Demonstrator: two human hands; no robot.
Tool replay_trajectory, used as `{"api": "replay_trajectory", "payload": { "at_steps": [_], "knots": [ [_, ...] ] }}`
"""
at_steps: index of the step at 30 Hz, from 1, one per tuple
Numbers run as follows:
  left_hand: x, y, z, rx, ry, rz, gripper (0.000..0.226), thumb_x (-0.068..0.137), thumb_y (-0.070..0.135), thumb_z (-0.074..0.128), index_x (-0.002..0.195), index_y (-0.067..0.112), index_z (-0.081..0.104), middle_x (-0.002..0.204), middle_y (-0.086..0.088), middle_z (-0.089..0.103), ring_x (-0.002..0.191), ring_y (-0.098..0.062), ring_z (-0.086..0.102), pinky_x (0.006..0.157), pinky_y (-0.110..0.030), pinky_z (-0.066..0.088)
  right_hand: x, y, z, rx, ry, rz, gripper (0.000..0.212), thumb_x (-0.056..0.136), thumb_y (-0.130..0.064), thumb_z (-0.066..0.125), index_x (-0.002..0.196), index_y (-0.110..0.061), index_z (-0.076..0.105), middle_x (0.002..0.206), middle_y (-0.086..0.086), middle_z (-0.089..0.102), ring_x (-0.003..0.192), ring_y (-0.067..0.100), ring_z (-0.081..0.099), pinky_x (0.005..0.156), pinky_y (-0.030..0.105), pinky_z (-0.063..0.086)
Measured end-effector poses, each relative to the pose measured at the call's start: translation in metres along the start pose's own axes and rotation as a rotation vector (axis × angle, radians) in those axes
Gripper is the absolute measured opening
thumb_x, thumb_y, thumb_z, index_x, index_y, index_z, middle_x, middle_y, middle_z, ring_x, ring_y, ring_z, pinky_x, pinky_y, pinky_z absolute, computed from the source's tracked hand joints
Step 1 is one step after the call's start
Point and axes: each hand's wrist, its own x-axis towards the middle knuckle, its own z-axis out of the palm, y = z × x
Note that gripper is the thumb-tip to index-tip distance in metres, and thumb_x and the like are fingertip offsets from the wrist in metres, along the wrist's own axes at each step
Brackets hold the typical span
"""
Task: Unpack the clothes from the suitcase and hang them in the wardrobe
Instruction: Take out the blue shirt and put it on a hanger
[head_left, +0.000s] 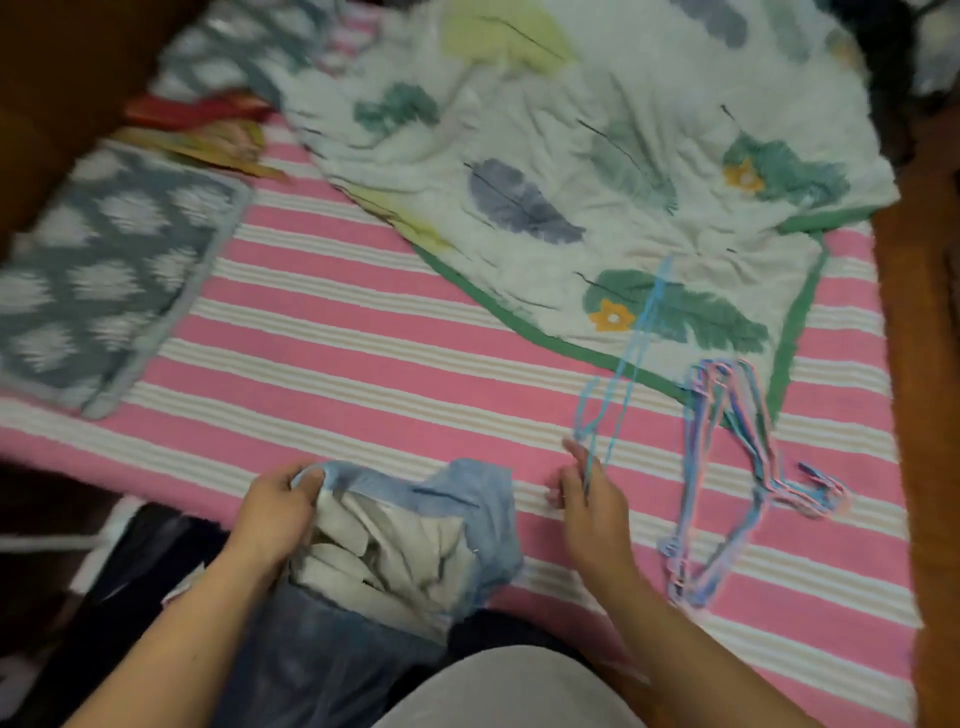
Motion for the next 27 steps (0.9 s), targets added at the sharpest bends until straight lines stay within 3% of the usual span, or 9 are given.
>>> {"api": "replay_trajectory", "payload": {
  "at_steps": [2,4,7,11,13,15,18,24,27],
  "knots": [
    [-0.014,-0.025,-0.052,0.073,0.034,0.046,0.016,0.101,0.020,0.057,0.090,0.021,0.068,0.090,-0.004,0.070,0.085,-0.023,0.061,0.072,-0.033,0.043,0.000,-0.035,0.037,0.025,-0.016,-0.102,0.043,0.095,-0.013,0.060,0.126,-0.040,0.051,0.069,-0.002,0.056,0.059,0.021,0.056,0.058,0.037,0.050],
    [-0.031,-0.051,-0.102,0.160,0.057,0.115,0.014,0.100,0.024,0.058,0.093,0.020,0.070,0.094,-0.007,0.072,0.088,-0.022,0.062,0.080,-0.037,0.046,0.015,-0.080,0.072,0.050,0.010,-0.082,0.031,0.095,-0.028,0.061,0.125,-0.030,0.053,0.073,0.004,0.059,0.068,0.031,0.061,0.063,0.041,0.050],
    [-0.058,-0.080,-0.172,0.205,0.165,0.173,0.022,0.098,0.031,0.060,0.098,0.014,0.073,0.096,-0.008,0.073,0.092,-0.027,0.065,0.084,-0.041,0.049,0.027,-0.143,0.113,-0.231,-0.080,-0.154,0.058,0.103,-0.054,0.028,0.120,-0.013,0.065,0.117,0.020,0.067,0.107,0.042,0.061,0.093,0.050,0.051],
    [-0.098,-0.092,-0.251,0.255,0.275,0.303,0.026,0.099,0.030,0.057,0.085,0.011,0.067,0.077,-0.004,0.066,0.076,-0.019,0.058,0.067,-0.029,0.041,-0.025,-0.190,0.143,-0.610,-0.285,-0.495,0.046,0.107,-0.036,0.033,0.089,-0.007,0.064,0.085,0.020,0.068,0.080,0.037,0.062,0.067,0.037,0.038],
    [-0.119,-0.094,-0.284,0.335,0.301,0.344,0.023,0.101,0.024,0.058,0.084,0.009,0.065,0.072,-0.001,0.062,0.074,-0.018,0.056,0.063,-0.030,0.035,-0.057,-0.207,0.158,-0.465,-0.344,-0.559,0.032,0.107,-0.024,0.039,0.085,-0.013,0.061,0.067,0.008,0.063,0.064,0.028,0.060,0.066,0.035,0.040],
    [-0.135,-0.095,-0.314,0.418,0.354,0.403,0.019,0.101,0.025,0.058,0.087,0.015,0.066,0.074,0.003,0.062,0.080,-0.020,0.060,0.064,-0.033,0.033,-0.094,-0.227,0.174,-0.234,-0.428,-0.593,0.019,0.105,-0.021,0.044,0.106,-0.020,0.063,0.073,-0.002,0.058,0.060,0.018,0.052,0.064,0.033,0.041],
    [-0.155,-0.103,-0.348,0.557,0.500,0.427,0.016,0.101,0.035,0.055,0.099,0.025,0.067,0.094,-0.002,0.071,0.092,-0.029,0.065,0.076,-0.036,0.049,-0.152,-0.255,0.191,0.021,-0.588,-0.577,0.020,0.105,-0.025,0.047,0.112,-0.022,0.066,0.072,-0.005,0.049,0.058,0.013,0.040,0.052,0.028,0.033],
    [-0.177,-0.137,-0.379,0.685,0.654,0.335,0.019,0.098,0.018,0.048,0.083,0.026,0.041,0.074,-0.008,0.055,0.073,-0.036,0.059,0.061,-0.040,0.045,-0.221,-0.246,0.184,-0.136,-0.484,-0.721,0.024,0.101,-0.022,0.054,0.082,-0.019,0.069,0.071,-0.003,0.062,0.068,0.017,0.057,0.065,0.032,0.044],
    [-0.180,-0.147,-0.380,0.585,0.678,0.333,0.019,0.104,0.026,0.047,0.087,0.019,0.050,0.076,-0.011,0.058,0.076,-0.038,0.061,0.064,-0.039,0.045,-0.231,-0.219,0.177,-0.218,-0.515,-0.745,0.031,0.099,-0.022,0.058,0.069,-0.023,0.066,0.059,-0.003,0.057,0.057,0.015,0.051,0.059,0.034,0.037]
  ]
}}
